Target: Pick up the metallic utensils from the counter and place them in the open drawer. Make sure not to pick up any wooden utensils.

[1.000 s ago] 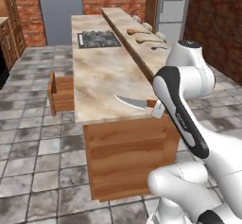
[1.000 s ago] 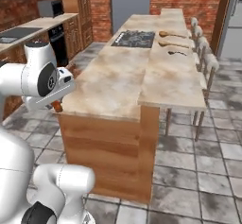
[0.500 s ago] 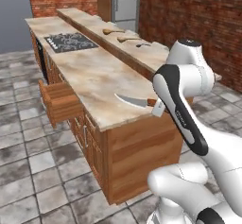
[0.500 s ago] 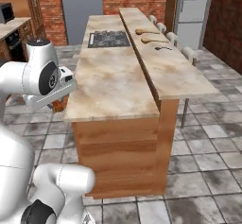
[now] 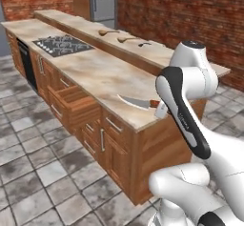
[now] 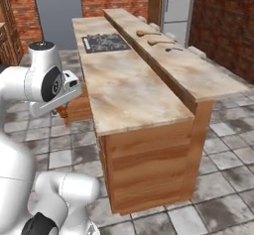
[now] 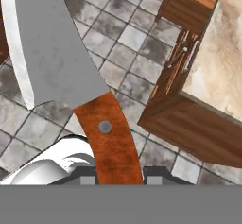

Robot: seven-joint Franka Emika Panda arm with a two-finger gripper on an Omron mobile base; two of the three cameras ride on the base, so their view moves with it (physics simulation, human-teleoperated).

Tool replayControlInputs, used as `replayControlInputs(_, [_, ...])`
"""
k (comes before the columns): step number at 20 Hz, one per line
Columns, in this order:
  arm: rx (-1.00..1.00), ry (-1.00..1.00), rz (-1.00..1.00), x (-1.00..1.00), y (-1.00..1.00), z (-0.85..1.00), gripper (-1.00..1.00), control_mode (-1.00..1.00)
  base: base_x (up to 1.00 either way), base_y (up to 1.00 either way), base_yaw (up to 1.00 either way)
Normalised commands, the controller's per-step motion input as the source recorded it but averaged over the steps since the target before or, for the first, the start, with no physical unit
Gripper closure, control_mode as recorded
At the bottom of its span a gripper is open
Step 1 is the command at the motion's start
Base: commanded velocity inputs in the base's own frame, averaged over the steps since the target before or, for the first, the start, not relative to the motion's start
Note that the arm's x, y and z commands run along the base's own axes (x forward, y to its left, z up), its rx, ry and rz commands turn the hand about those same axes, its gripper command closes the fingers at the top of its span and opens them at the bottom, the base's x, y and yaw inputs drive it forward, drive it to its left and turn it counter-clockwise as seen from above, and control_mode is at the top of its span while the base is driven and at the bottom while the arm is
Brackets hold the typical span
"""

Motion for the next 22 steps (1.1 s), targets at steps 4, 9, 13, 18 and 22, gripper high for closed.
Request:
replayControlInputs(4, [0.0,0.0,0.0,0.0,0.0,0.0,1.0,1.0,0.62,1.0,-0.32])
replayControlInputs(9, [0.0,0.0,0.0,0.0,0.0,0.0,1.0,1.0,0.69,0.81,-0.2])
replayControlInputs(13, [0.0,0.0,0.0,0.0,0.0,0.0,1.0,1.0,0.69,0.54,-0.07])
replayControlInputs(18, [0.0,0.0,0.0,0.0,0.0,0.0,1.0,1.0,0.23,0.22,0.0])
replayControlInputs(22, [0.0,0.0,0.0,0.0,0.0,0.0,1.0,1.0,0.2,0.38,-0.02])
